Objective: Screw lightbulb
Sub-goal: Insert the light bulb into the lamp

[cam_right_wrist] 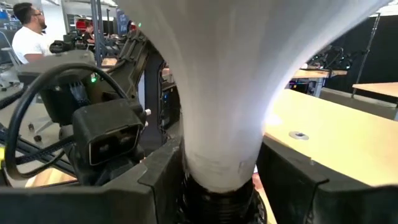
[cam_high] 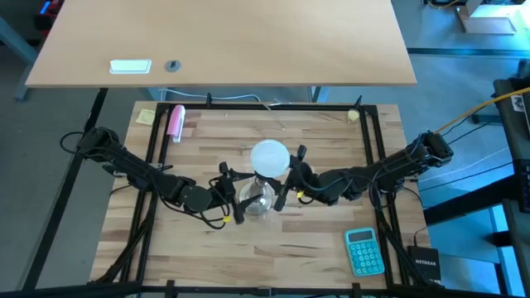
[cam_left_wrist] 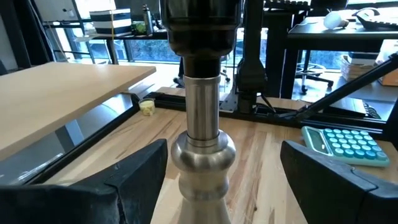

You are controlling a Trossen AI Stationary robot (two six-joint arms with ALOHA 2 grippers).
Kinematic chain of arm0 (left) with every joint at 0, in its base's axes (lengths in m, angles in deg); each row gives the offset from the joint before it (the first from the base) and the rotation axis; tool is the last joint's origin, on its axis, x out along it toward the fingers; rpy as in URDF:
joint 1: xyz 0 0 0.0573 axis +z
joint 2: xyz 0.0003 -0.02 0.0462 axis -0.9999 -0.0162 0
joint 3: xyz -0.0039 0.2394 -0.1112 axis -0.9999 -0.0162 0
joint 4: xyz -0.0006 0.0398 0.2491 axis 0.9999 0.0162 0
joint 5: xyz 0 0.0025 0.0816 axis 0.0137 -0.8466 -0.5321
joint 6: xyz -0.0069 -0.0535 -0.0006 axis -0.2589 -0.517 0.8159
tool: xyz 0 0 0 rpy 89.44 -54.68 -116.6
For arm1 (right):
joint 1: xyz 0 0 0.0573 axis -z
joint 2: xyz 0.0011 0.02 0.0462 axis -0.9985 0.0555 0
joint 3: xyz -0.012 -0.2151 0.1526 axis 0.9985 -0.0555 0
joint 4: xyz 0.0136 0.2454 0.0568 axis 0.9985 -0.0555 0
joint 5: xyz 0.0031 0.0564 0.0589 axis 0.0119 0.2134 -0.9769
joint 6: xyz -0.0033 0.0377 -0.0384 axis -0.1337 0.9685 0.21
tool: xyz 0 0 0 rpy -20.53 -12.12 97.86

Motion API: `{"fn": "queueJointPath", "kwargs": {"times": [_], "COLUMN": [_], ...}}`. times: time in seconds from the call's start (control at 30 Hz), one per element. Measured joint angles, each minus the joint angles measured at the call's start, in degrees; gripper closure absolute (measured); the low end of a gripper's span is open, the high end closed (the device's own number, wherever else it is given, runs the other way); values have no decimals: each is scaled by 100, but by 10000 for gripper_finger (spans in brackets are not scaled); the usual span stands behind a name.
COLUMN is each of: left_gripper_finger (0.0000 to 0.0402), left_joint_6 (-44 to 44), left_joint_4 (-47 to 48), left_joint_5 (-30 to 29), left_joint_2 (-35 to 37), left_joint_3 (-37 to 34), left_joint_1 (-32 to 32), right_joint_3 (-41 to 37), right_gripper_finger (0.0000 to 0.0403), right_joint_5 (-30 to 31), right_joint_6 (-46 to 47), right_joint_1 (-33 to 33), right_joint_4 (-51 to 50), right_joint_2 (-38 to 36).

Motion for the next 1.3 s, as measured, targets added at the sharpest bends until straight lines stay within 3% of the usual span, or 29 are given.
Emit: {"fn": "queueJointPath", "kwargs": {"times": [0.47,0.93,1.3], "left_gripper_finger": [101,101,101], "left_joint_6": [-7,-64,-444], "left_joint_4": [2,168,926], "left_joint_5": [-8,-159,-319], "left_joint_2": [-2,-9,380], "left_joint_3": [-2,-4,-11], "left_joint_1": [2,9,2], "right_joint_3": [7,13,88], "right_gripper_finger": [150,145,145], "right_joint_5": [55,-102,-94], "right_joint_6": [-237,-333,-348], "right_joint_1": [-6,-56,-195], "right_joint_4": [39,-6,-233], "right_joint_2": [-6,-153,-177]}}
